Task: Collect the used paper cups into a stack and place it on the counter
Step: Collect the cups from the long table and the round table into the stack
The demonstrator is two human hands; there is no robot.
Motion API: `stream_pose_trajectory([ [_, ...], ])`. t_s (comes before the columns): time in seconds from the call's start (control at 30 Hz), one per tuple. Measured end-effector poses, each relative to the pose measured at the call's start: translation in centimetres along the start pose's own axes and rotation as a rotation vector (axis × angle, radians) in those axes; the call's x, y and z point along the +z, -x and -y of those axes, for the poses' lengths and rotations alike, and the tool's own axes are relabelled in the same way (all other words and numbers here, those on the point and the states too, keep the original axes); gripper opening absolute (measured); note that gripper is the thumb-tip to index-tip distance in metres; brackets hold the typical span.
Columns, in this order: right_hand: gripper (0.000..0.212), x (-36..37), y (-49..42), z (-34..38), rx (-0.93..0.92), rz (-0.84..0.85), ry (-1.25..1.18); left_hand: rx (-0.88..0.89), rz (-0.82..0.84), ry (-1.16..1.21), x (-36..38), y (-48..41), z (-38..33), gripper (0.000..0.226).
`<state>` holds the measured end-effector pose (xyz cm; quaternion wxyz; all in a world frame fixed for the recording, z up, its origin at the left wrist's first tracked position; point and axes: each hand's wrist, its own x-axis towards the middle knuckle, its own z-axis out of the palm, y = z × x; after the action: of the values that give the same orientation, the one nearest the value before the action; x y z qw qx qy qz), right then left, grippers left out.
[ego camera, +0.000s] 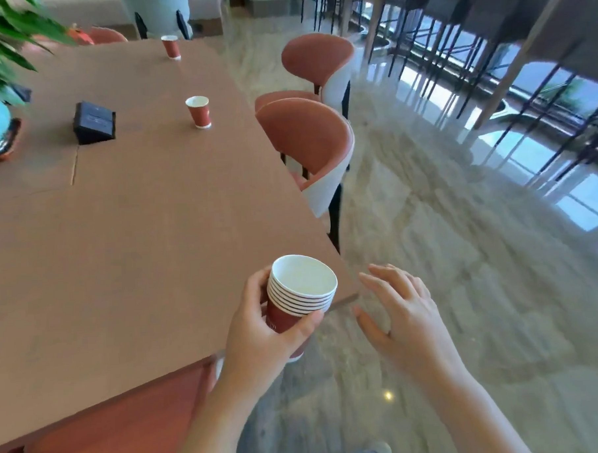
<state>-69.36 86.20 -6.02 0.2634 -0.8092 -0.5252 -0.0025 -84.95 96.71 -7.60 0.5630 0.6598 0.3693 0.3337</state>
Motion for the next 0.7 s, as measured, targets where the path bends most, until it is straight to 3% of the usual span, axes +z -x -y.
stream_pose_trajectory([
  [0.37, 0.042, -9.6, 1.4, -17.9, 0.210, -0.206, -0.015, 0.137, 0.198, -0.045, 21.5, -2.9, -5.6, 0.070],
  [0.7, 0.037, -12.5, 1.1, -27.0, 0.337, -0.248, 0.017, 0.099, 0.233, -0.071, 30.2, -6.2, -5.1, 0.066],
])
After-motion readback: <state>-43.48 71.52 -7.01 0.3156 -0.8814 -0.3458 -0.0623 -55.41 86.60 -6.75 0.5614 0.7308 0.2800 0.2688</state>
